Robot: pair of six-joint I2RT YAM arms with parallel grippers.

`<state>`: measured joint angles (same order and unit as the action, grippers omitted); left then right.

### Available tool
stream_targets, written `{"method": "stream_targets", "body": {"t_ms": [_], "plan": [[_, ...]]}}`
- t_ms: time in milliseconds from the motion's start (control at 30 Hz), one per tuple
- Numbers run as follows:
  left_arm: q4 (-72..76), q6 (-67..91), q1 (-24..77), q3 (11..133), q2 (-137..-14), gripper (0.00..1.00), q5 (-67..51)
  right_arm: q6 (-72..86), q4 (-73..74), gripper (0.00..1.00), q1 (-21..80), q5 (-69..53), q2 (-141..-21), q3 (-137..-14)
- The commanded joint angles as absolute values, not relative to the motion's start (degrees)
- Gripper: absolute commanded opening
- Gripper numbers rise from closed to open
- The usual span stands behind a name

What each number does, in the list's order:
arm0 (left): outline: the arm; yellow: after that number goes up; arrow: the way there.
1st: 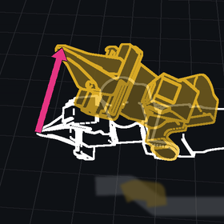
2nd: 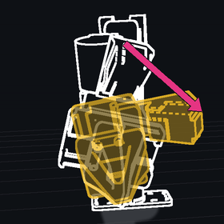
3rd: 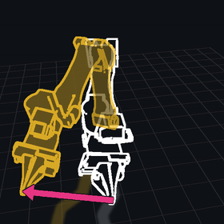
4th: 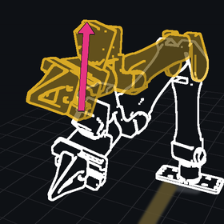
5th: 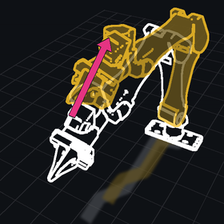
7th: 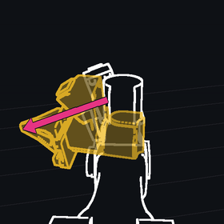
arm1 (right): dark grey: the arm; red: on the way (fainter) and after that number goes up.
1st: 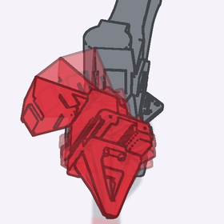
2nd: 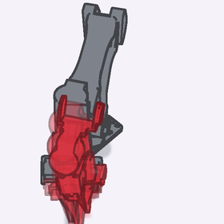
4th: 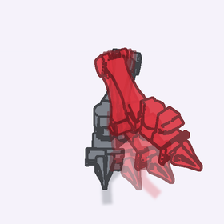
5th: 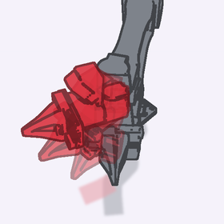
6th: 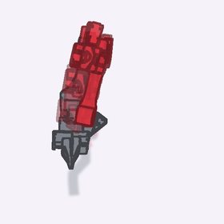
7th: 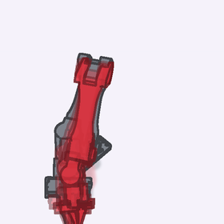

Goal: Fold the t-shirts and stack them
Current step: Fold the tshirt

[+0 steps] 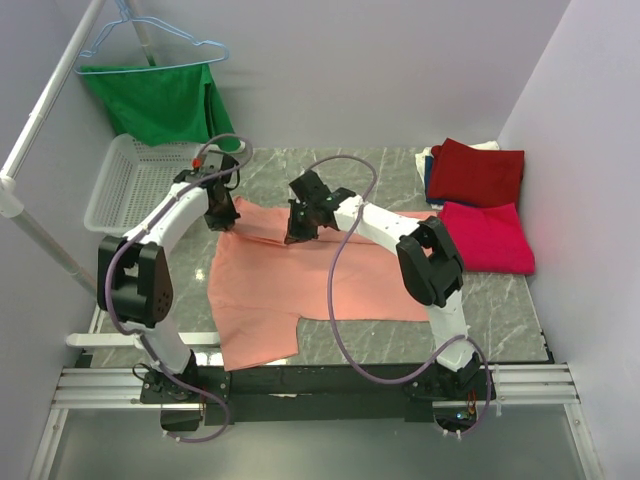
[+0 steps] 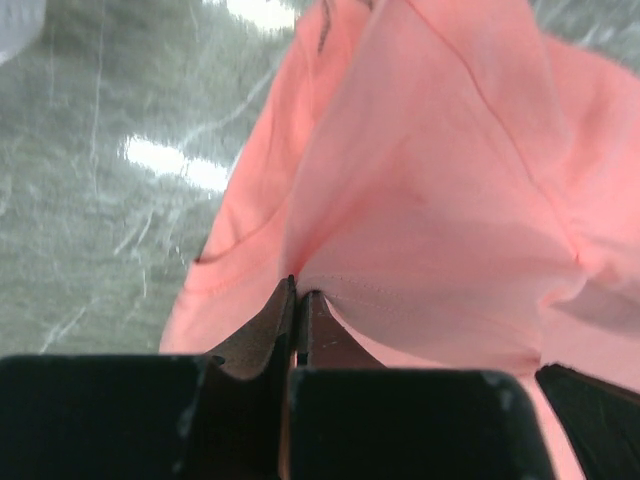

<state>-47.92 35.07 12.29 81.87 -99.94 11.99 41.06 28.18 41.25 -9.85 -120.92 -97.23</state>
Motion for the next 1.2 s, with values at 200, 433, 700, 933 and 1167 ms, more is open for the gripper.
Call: {"method": "stream_targets", "body": {"t_ms": [200, 433, 700, 933, 1167], "plan": [[-50.4, 38.1, 15.8, 73.2, -93.6, 0.01, 14.2, 40.8, 28.0, 0.00, 41.3, -11.6, -115.4, -92.7], [-51.0, 41.3, 16.6, 69.5, -93.7, 0.01, 16.1, 40.7, 28.0, 0.00, 41.4, -14.1, -115.8, -90.8], [-50.5, 43.1, 17.0, 68.6, -95.4, 0.16, 17.5, 38.6, 30.1, 0.06, 41.4, -17.5, -116.7, -92.4], [-53.2, 42.5, 17.0, 75.8, -96.2, 0.33, 20.3, 36.7, 35.4, 0.26, 41.0, -10.5, -110.9, -92.7], [-54.7, 43.1, 17.0, 78.8, -96.5, 0.39, 20.8, 38.0, 39.9, 0.28, 35.3, -3.1, -107.1, -91.3]]}}
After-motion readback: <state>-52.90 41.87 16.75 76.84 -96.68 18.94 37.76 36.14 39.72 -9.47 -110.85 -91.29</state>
